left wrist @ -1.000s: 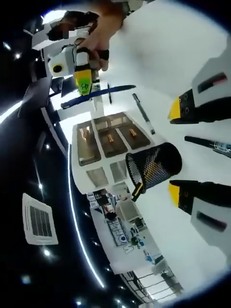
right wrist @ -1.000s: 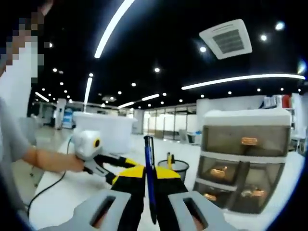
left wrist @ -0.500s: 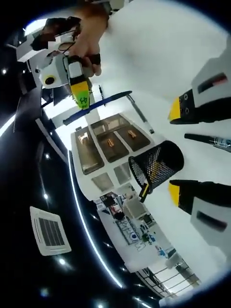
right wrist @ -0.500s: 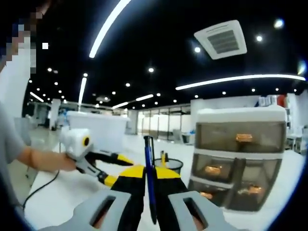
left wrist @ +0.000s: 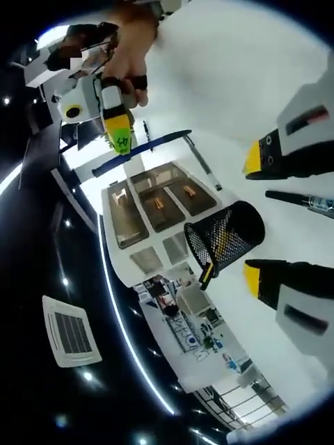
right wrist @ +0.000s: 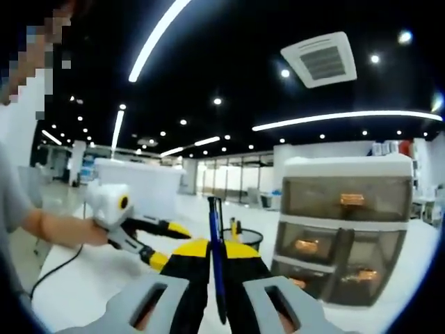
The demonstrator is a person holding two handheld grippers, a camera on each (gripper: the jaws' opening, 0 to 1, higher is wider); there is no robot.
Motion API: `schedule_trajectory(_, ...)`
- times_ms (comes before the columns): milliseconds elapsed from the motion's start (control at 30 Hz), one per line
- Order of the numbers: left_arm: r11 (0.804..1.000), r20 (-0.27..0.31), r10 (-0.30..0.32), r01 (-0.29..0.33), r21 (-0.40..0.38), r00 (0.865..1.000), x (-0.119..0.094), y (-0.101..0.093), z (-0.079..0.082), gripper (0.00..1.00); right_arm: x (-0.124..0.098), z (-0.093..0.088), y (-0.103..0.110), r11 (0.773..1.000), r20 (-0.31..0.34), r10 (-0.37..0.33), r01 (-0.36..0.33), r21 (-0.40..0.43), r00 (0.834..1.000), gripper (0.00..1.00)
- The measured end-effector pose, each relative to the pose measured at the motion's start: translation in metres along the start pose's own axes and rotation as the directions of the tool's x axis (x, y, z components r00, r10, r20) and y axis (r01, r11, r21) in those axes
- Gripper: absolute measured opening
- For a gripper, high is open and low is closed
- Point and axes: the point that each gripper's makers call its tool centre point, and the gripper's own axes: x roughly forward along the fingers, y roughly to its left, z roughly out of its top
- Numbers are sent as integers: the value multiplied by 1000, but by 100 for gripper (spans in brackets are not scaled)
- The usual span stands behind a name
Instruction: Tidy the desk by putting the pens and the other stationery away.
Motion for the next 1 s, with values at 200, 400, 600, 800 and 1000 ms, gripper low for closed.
schedule_trajectory(200, 1000, 5, 5, -5, -10, 1000, 0, 2, 0, 46, 0, 1, -5, 1000, 7, -26, 26, -11, 1000, 4)
schedule_trajectory(400, 1000, 2, -2, 2, -11, 1000, 2, -1, -1, 46, 1, 0, -10, 999, 9, -45, 45, -17, 999, 4)
schedule_trajectory(600, 1000, 0, 10, -10, -17, 1000, 2, 2, -3, 45, 2, 2, -19, 998, 26, -60, 60, -8, 998, 4)
schedule_trajectory(800, 1000, 1, 9, -9, -22, 1000, 2, 0, -2, 45, 8, 1, -18, 998, 24, -55, 55, -20, 998, 4)
schedule_trajectory(1000, 1000, -11, 14, -14, -17, 1000, 1, -5, -4, 45, 13, 17, -20, 997, 45, -52, 54, -47, 998, 4)
